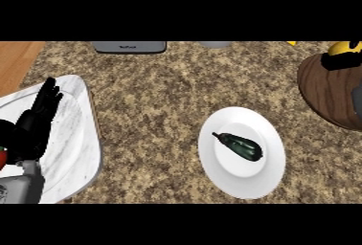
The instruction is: Pick the lemon from the plate and place it in the bowl
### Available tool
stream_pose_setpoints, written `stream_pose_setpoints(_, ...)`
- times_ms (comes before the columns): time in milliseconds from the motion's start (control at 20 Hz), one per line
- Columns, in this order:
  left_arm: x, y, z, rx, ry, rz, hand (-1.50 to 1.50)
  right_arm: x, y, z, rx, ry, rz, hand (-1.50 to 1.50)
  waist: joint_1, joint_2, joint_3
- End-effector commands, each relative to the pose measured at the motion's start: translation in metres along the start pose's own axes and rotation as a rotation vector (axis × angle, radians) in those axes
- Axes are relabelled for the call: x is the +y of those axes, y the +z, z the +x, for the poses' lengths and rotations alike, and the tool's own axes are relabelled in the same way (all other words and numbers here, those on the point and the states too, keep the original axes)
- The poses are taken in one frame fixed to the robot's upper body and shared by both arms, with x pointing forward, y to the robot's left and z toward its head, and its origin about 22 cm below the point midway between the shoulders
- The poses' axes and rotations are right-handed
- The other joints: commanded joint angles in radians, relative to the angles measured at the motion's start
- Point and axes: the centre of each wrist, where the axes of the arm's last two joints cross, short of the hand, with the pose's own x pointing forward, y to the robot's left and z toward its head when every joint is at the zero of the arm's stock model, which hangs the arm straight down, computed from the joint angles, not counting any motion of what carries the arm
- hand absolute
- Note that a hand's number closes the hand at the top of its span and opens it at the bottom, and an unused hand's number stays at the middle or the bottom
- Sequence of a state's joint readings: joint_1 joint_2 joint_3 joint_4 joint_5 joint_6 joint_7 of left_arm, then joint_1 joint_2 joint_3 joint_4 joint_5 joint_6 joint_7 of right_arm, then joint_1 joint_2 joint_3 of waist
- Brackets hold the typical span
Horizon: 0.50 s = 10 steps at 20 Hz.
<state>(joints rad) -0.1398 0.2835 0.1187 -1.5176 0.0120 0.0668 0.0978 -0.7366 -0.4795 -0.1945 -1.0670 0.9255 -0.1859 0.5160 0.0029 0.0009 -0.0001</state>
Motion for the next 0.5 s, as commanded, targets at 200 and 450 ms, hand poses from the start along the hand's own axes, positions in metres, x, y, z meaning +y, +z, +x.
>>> stream_pose_setpoints(200, -0.007, -0.007, 0.014, -0.035, -0.001, -0.005, 0.00, 0.010, -0.040, -0.080, 0.044, -0.029, 0.004, 1.50, 0.021, 0.009, 0.002)
stream_pose_setpoints(450, -0.013, -0.017, 0.034, -0.036, 0.002, -0.023, 0.00, 0.002, -0.054, -0.110, 0.042, -0.043, -0.015, 1.50, 0.038, 0.017, 0.003)
